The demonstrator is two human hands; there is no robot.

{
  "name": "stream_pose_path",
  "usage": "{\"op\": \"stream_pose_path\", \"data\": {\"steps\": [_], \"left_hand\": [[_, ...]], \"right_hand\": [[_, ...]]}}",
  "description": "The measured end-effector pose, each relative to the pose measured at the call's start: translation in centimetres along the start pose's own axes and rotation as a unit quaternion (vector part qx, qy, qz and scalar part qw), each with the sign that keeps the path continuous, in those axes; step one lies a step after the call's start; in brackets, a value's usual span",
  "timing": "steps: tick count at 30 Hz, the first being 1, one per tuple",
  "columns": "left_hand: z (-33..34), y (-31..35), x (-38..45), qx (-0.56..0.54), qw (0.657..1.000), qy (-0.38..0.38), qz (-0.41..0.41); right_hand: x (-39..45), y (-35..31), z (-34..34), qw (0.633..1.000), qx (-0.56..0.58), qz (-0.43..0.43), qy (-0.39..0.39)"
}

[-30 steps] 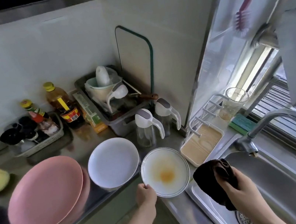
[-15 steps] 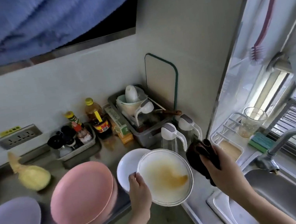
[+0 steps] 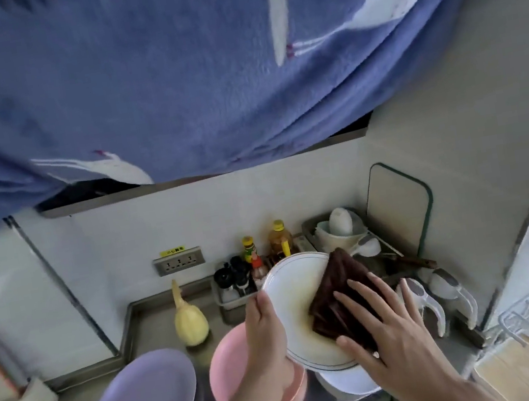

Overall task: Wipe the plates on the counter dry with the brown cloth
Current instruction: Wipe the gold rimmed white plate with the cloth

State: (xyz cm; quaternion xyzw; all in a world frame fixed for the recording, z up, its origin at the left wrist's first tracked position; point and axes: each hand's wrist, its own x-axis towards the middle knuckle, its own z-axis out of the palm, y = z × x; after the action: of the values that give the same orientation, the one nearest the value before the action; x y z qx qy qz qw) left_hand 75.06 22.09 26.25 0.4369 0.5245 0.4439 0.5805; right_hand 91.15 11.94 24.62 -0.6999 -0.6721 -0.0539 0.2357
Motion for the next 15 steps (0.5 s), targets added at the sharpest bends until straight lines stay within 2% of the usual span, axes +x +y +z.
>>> {"op": "stream_pose_path", "data": {"steps": [3,6,11,15], "left_hand": [[-1.0,1.1,-0.1,-0.071,0.997,0.005,-0.04],[-1.7,2.4,-0.9,-0.102,0.993,-0.027,-0.06],[-3.0,1.9,-1.7,-0.132,0.984,-0.044,-0.109],[-3.5,2.6,-1.9,-0.126,0.99,-0.024,-0.055]], "right_hand": [[-0.7,-2.5,0.8,0.999,0.019,-0.043,0.011],[-0.8,-5.6,1.8,0.995,0.027,-0.092,0.023],[1.8,-8.6,2.3,0.99,0.024,-0.134,-0.029],[4.0,-8.8,2.1,0.99,-0.015,-0.137,-0.027]]}}
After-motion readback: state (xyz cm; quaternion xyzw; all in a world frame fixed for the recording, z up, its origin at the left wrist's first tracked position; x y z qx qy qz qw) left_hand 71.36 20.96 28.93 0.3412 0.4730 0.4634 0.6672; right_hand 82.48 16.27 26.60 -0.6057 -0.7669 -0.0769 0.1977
